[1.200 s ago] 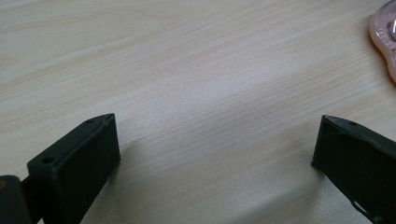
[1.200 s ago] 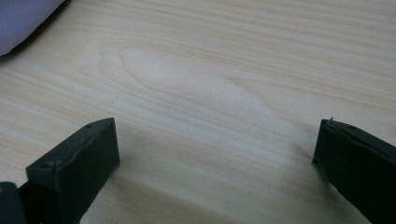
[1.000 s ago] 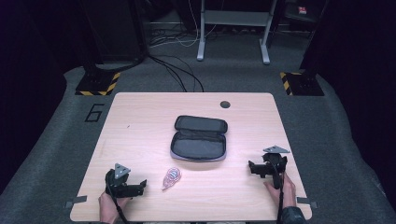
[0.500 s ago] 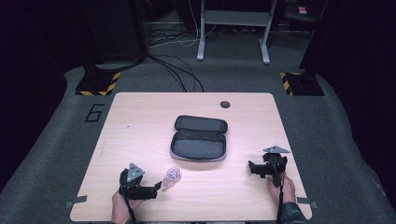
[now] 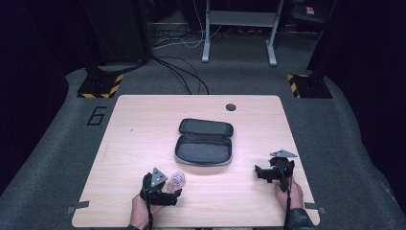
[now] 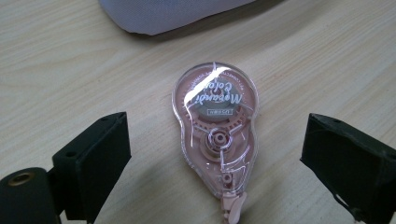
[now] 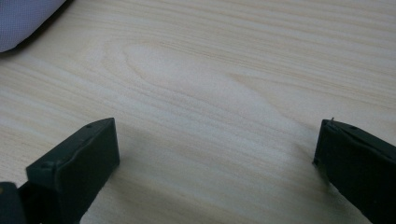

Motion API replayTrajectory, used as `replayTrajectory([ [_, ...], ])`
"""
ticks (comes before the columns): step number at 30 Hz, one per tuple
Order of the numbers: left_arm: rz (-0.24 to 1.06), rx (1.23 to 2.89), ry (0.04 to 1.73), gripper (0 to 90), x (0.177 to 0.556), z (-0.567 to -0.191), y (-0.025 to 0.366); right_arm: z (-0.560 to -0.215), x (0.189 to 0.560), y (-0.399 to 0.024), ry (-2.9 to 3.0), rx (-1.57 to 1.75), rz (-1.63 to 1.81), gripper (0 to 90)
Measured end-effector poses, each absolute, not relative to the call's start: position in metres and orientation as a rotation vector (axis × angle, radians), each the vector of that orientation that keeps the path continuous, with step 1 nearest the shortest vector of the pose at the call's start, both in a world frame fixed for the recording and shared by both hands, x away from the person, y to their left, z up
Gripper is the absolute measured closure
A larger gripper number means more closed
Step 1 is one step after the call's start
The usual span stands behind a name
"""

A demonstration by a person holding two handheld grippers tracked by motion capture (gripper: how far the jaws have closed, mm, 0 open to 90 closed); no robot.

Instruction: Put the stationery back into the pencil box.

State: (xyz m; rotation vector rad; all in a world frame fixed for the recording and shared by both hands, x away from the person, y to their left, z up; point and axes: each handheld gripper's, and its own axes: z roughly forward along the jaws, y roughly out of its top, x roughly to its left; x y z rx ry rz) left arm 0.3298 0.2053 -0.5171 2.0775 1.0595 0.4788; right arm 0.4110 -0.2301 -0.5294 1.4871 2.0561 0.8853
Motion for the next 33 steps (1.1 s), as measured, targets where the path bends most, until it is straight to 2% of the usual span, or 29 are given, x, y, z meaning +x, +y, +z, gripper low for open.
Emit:
replayTrajectory([
  [3,0.490,2.079,1.060,14.7,0.3305,-0.5165,0.2033,-0.5294,0.4111,-0.2301,2.056,1.486,0.885,0.0],
  [13,0.496,2.083,1.059,25.7,0.3349,-0.5209,0.1955,-0.5294,0.4111,-0.2302,2.058,1.485,0.886,0.0],
  [22,0.492,2.124,1.019,49.0,0.3341,-0.5237,0.1975,-0.5295,0.4112,-0.2303,2.060,1.481,0.886,0.0],
  [33,0.475,2.089,0.997,50.1,0.3348,-0.5244,0.2007,-0.5297,0.4116,-0.2306,2.063,1.474,0.890,0.0],
])
